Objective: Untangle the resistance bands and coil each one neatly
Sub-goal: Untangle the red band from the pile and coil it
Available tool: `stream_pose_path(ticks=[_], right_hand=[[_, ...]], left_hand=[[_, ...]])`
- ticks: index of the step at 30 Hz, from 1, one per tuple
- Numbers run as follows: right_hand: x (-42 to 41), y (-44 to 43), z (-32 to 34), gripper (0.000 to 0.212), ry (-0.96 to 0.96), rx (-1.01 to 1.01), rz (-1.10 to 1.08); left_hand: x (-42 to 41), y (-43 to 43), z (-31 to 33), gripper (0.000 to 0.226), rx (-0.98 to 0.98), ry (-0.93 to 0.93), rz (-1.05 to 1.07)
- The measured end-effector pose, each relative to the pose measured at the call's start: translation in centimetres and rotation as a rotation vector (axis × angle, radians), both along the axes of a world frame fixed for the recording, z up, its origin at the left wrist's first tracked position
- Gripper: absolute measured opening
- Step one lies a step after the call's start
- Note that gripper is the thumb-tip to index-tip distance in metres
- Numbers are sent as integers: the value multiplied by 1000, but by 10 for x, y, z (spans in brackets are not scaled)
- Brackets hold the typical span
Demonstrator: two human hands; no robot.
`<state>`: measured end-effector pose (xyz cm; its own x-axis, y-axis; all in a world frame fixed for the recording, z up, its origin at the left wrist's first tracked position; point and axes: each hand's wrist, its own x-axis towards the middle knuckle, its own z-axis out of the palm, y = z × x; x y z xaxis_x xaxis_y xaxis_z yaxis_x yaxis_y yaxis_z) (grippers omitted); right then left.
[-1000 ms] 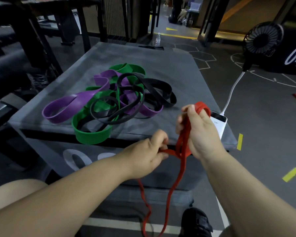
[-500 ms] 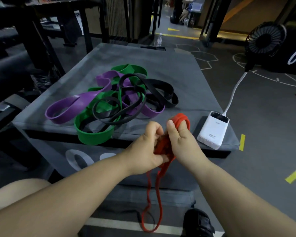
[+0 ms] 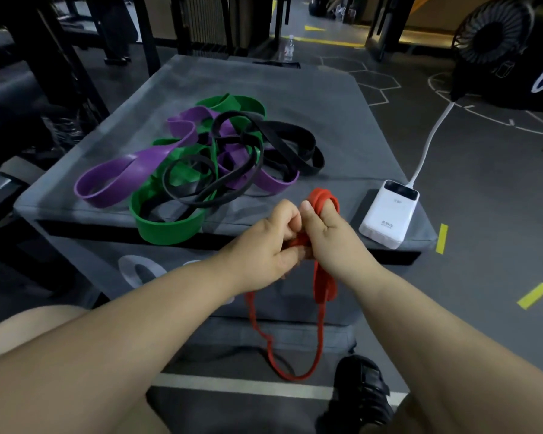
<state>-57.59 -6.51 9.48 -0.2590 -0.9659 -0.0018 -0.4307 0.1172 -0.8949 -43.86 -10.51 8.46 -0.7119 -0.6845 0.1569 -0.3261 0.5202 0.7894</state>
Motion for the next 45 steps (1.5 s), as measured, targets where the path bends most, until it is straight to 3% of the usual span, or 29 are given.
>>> stream_pose_path(ticks=[3,7,13,15,17,23,30,32,34,40,45], right_hand=[[-3,-3,-2,42,-171,-17,-59],[-11,-7,11,25,-437,-79,-185],[-21,-8,17,26,-542,-133,-195],[-23,-7,15,26,-541,-113,-158],[-22,-6,13,27,-532,-54,-113],[-13,0,11,22,-729,96,53],[-5,2,4,35,-663,212,189],[-4,4,6,45,-646,239,265],[-6,5,6,51,-633,245,353],[-5,5,2,46,-609,271,439],[-6,8,11,41,-635,242,433]], left_hand=[[-1,-2,1,41,157,-18,86],[4,-8,-5,28,218,-258,116],[9,-11,9,3,601,138,132],[11,-12,14,11,634,259,157],[13,-11,19,17,551,268,136],[13,-12,23,19,-76,-97,14],[14,-17,21,32,-281,-174,-2],[16,-19,22,36,-230,-169,16],[17,-21,25,44,-43,-77,34],[19,-18,35,46,369,80,-25],[23,-22,33,35,374,90,-52]])
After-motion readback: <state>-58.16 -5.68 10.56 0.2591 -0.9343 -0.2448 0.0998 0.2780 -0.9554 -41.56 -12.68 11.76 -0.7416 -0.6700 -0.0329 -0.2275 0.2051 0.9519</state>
